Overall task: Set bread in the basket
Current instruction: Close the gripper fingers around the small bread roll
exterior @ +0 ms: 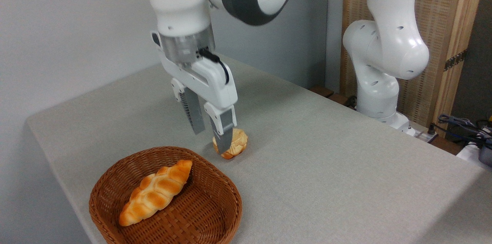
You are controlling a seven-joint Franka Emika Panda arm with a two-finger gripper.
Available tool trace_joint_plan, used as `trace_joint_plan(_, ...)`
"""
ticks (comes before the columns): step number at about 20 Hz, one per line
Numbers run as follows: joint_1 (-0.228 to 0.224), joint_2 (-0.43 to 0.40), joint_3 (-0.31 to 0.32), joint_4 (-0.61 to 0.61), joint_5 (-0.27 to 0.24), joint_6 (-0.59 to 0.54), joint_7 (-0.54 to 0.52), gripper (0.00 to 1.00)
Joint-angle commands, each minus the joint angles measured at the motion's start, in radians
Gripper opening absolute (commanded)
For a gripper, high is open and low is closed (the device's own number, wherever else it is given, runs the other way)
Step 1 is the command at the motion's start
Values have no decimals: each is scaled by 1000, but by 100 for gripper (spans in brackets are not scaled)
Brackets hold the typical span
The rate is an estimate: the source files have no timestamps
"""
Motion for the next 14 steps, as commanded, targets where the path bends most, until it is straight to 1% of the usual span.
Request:
trace_joint_plan(1,-25,-35,8,-105,-14,-8,4,100)
trace_joint_plan(3,-45,-54,8,-145,-14,-8,3,100)
trace_joint_plan(6,-89,-58,8,-173,-14,-8,-1,100)
trace_joint_plan(11,-144,-49,8,-182,-16,-9,-2,100)
trace_joint_plan(14,-164,-29,8,-188,-14,-8,1,100)
